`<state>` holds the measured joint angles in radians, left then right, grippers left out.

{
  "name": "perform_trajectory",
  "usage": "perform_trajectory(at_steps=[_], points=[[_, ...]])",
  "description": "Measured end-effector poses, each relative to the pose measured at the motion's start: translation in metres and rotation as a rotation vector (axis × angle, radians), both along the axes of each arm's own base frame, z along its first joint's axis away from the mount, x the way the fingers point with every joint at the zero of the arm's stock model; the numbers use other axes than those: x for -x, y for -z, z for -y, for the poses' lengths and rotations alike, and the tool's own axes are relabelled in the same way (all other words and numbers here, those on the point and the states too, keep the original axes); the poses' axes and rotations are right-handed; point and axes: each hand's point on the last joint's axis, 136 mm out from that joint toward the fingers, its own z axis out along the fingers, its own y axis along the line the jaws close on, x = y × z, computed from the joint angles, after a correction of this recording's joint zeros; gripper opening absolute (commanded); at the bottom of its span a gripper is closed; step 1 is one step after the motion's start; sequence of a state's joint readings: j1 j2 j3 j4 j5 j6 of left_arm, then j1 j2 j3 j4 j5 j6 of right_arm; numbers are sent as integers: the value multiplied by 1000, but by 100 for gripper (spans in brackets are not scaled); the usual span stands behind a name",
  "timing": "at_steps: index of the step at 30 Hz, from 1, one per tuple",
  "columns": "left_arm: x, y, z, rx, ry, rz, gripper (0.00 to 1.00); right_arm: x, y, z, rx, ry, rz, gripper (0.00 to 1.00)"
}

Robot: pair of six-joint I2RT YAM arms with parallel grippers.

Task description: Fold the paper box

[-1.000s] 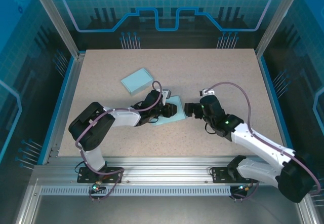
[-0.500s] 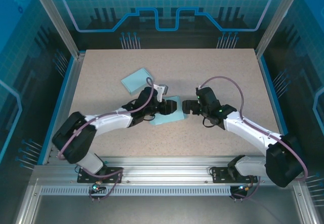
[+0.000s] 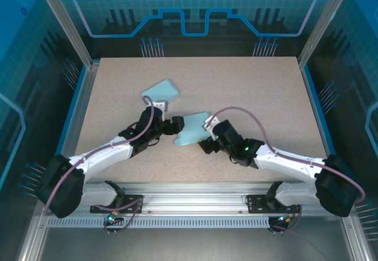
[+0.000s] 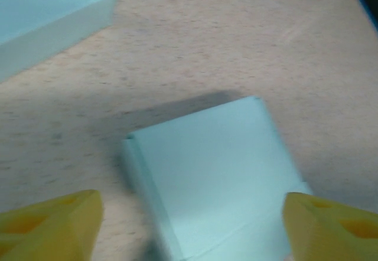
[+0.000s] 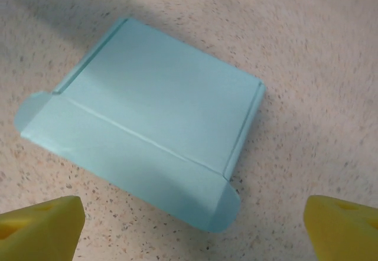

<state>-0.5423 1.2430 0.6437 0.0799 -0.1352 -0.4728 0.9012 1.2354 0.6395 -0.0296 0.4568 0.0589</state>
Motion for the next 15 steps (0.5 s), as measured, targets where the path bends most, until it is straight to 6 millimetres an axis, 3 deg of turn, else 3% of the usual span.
perform_trajectory(at_steps=[9,15], points=[[14,-33,-51,17,-136,93,99,5,48,-26,373,-113,123,93],[30,-34,-75,9,-193,110,99,-4,66,-45,512,-111,172,93]])
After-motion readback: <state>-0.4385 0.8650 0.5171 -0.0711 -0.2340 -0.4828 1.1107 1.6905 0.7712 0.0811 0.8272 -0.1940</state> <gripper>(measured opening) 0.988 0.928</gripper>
